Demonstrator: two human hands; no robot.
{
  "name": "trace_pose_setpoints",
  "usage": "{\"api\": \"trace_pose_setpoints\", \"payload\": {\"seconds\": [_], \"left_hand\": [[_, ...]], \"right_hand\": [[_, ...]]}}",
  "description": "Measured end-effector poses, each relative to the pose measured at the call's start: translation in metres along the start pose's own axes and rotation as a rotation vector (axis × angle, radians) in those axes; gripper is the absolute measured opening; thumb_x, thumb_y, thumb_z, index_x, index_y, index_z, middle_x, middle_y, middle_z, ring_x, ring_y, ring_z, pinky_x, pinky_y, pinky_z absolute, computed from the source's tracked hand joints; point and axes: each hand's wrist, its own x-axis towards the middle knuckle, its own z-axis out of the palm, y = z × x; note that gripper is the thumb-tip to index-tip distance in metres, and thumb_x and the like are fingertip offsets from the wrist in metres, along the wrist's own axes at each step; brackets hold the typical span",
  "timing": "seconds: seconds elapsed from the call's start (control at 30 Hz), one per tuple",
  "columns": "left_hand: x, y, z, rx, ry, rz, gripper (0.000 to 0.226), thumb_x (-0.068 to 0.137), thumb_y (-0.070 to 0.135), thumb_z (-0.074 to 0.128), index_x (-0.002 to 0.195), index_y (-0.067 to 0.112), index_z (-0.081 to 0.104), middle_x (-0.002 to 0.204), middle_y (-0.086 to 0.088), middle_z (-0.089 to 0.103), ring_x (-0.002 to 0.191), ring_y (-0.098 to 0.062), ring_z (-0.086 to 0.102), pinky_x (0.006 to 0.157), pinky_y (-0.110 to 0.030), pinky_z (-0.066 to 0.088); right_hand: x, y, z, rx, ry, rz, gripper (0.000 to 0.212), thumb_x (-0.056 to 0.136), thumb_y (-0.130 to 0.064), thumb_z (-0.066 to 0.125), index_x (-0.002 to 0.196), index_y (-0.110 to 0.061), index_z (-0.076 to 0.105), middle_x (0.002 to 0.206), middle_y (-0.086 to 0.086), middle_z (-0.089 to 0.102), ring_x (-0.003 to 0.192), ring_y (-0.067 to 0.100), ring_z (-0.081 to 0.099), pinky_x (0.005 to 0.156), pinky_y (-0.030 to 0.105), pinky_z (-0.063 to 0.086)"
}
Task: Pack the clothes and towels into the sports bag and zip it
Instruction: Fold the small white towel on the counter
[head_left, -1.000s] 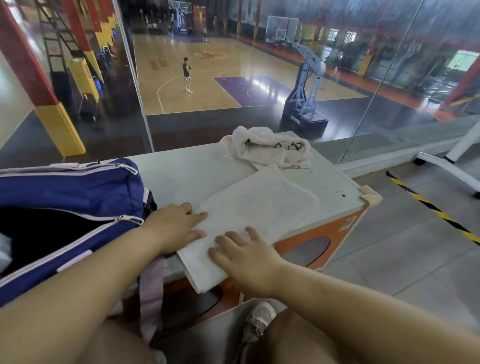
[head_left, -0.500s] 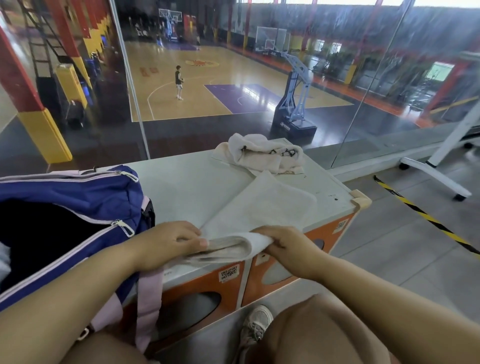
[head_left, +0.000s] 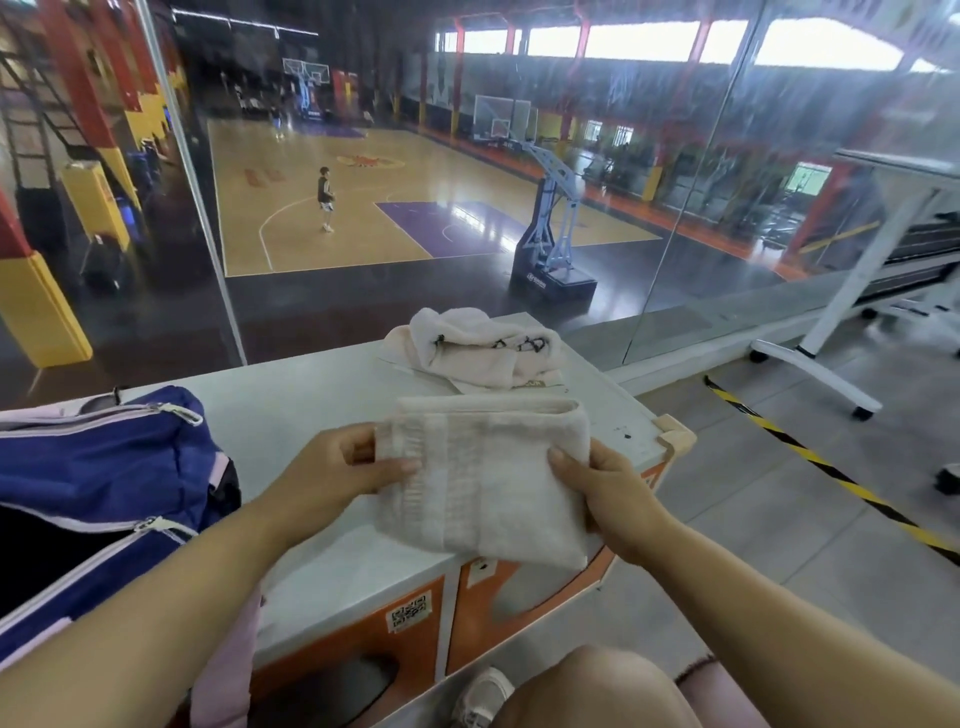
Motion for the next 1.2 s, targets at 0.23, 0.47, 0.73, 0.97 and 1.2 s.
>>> {"api": "trace_pose_setpoints", "payload": {"seconds": [0.23,0.47,0.73,0.97,1.2], "left_hand": [[0.048,-0.023,0.034,0.037,-0.049,-0.162,0.027,0.086,0.019,0.065,0.112,0.025,0.059,0.107,0.009,0.069,0.094,-0.005,0.067,0.072,-0.017,0.052],[0.069,-0.039,0.049,0.256,-0.033,-0.223,0.015,0.090,0.032,0.058,0.104,0.036,0.055,0.102,0.017,0.064,0.091,-0.002,0.062,0.075,-0.022,0.049],[0.062,-0.047,0.039,0.404,0.008,-0.242,0.017,0.093,0.035,0.051,0.110,0.029,0.051,0.101,0.012,0.063,0.088,-0.004,0.060,0.069,-0.019,0.046],[0.039,-0.053,0.000,0.404,0.152,-0.261,0.006,0.096,0.031,0.046,0.101,0.030,0.050,0.094,0.017,0.059,0.082,0.002,0.055,0.066,-0.015,0.041],[0.047,-0.051,0.001,0.565,0.124,-0.331,0.030,0.095,0.040,0.043,0.119,0.022,0.044,0.110,0.000,0.061,0.089,-0.018,0.058,0.074,-0.032,0.046]], "right_hand": [[0.024,0.017,-0.010,0.022,0.224,0.138,0.020,0.096,-0.027,0.051,0.108,-0.015,0.060,0.102,0.005,0.069,0.094,0.023,0.065,0.083,0.041,0.053],[0.047,0.028,-0.018,-0.565,0.361,0.295,0.027,0.095,-0.041,0.044,0.095,-0.016,0.054,0.086,0.001,0.060,0.075,0.013,0.056,0.062,0.027,0.043],[0.062,0.022,-0.008,-0.732,0.281,0.200,0.026,0.096,-0.040,0.043,0.093,-0.016,0.050,0.082,-0.003,0.054,0.070,0.009,0.048,0.054,0.024,0.032],[0.084,0.013,0.034,-0.762,0.155,0.092,0.027,0.095,-0.040,0.041,0.084,-0.016,0.045,0.081,0.000,0.053,0.070,0.015,0.049,0.055,0.029,0.032],[0.085,0.023,0.037,-0.772,0.211,0.128,0.026,0.096,-0.035,0.043,0.094,-0.010,0.048,0.089,0.005,0.056,0.067,0.012,0.046,0.054,0.026,0.033]]}}
